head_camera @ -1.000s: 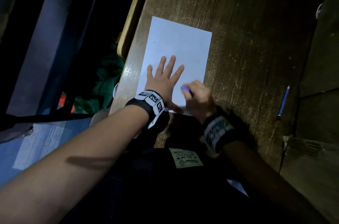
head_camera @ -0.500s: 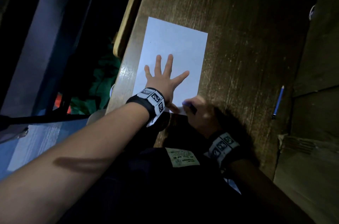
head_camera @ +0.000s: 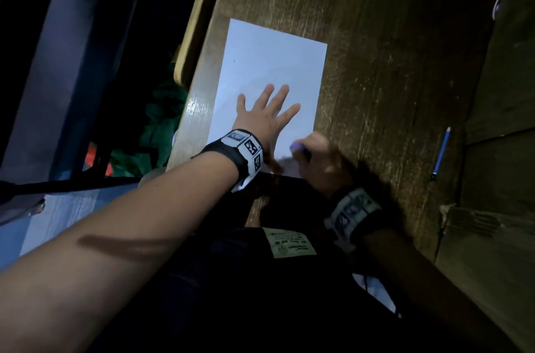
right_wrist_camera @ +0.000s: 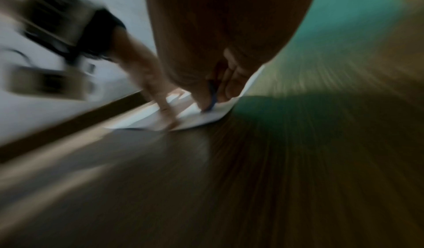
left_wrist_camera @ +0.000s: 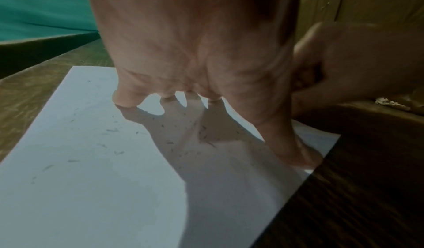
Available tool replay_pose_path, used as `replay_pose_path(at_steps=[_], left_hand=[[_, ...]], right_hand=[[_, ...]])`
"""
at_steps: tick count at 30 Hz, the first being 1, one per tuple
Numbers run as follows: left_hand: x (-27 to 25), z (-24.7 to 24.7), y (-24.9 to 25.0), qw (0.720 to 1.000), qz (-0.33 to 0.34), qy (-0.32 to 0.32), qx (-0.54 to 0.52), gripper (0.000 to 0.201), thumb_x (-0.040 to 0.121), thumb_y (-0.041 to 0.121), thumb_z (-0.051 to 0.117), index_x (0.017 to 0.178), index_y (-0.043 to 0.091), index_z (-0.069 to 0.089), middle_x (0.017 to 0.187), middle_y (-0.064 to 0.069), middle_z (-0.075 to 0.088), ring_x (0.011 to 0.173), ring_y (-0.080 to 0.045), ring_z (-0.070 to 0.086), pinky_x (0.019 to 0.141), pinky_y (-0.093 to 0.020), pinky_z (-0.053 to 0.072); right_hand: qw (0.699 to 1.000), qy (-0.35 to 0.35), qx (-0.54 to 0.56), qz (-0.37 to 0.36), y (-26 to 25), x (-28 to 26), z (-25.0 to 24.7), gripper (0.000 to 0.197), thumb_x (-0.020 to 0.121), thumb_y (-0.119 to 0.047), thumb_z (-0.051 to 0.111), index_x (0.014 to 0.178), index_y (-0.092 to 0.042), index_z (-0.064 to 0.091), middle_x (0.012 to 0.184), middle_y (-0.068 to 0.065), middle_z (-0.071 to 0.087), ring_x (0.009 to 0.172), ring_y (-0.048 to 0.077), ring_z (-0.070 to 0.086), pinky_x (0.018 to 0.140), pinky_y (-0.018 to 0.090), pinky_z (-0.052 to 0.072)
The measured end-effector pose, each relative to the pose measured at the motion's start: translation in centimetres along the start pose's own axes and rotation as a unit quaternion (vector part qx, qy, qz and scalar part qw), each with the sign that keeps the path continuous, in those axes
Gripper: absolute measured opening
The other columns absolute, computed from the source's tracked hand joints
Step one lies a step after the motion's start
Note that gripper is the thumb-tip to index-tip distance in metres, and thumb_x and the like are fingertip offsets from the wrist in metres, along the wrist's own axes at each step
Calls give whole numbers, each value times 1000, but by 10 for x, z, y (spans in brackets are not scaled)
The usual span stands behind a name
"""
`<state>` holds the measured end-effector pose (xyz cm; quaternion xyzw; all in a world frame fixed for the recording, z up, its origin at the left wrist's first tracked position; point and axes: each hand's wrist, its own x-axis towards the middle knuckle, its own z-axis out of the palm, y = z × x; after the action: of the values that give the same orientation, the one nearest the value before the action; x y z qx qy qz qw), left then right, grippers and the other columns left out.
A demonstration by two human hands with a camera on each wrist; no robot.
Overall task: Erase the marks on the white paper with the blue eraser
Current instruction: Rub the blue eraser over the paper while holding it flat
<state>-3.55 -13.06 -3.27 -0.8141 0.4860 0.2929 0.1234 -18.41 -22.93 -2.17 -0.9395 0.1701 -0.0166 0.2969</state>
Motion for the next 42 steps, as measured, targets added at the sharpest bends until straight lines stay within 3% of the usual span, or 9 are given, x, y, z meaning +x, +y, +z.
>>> replay_pose_path(at_steps=[5, 11, 16, 18, 24, 28, 31, 36, 42], left_hand=[[0, -2, -1, 1000, 7, -7, -4, 159, 42, 86, 80, 158, 36, -16, 163, -2, -33, 153, -31, -23, 112, -75, 14], [1, 0, -3, 1000, 5, -3, 2, 159, 44, 87, 79, 157, 37, -21, 163, -2, -34, 153, -31, -24, 113, -73, 13], [0, 0, -3, 1000, 15, -5, -9, 159, 42, 88, 78, 158, 34, -17, 164, -2, -32, 153, -31, -22, 112, -75, 13], [0, 0, -4, 1000, 15, -4, -9, 160, 42, 88, 78, 158, 34, -17, 164, -2, -32, 153, -31, -23, 112, -74, 13], [0, 0, -4, 1000, 11, -4, -6, 158, 45, 88, 77, 158, 34, -19, 163, -1, -35, 153, -30, -25, 113, -73, 11], [-2, -4, -3, 1000, 11, -13, -5, 159, 44, 88, 77, 157, 34, -22, 163, -1, -36, 153, -30, -25, 113, -72, 11], [-4, -6, -2, 1000, 9, -15, -6, 160, 44, 89, 77, 157, 34, -22, 162, -1, -36, 153, -30, -24, 114, -71, 11], [-3, -4, -1, 1000, 4, -13, -5, 157, 46, 89, 76, 158, 35, -20, 162, 0, -36, 153, -30, -25, 115, -72, 10], [-3, -3, -2, 1000, 10, -20, -10, 159, 44, 88, 77, 157, 35, -20, 163, 0, -35, 153, -30, -24, 114, -72, 10]], right_hand=[[992, 102, 22, 71, 15, 47, 2, 8, 86, -1, 63, 84, -5, 70, 82, 8, 61, 74, 20, 56, 70, 20, 40], [999, -41, 3, 9, -1, -22, 6, 8, 89, -11, 65, 89, -8, 72, 89, 8, 68, 84, 26, 62, 77, 37, 49], [993, 106, 23, 56, 18, 57, 4, 6, 85, 0, 65, 86, -3, 70, 83, 9, 62, 73, 20, 57, 71, 22, 42], [989, 121, 40, 74, 11, 47, 11, 8, 86, 0, 64, 86, -4, 70, 85, 8, 63, 75, 20, 57, 71, 24, 43], [999, 4, 43, 1, 3, -7, 13, 4, 88, -7, 67, 88, -7, 71, 85, 6, 65, 78, 16, 57, 72, 26, 45], [993, 100, 49, 36, 19, 52, 6, 8, 88, 1, 64, 91, -3, 71, 85, 6, 61, 77, 16, 56, 73, 24, 46], [991, 107, 57, 50, 15, 43, 12, 9, 89, 1, 63, 93, -3, 70, 87, 6, 60, 79, 20, 58, 75, 33, 50], [998, -15, 38, -39, -2, -9, 11, 5, 85, 0, 68, 88, -3, 71, 83, 8, 64, 75, 23, 61, 71, 35, 52], [993, 101, 38, 41, 20, 51, 7, 10, 88, 2, 63, 93, -3, 70, 87, 7, 61, 79, 21, 58, 75, 31, 49]])
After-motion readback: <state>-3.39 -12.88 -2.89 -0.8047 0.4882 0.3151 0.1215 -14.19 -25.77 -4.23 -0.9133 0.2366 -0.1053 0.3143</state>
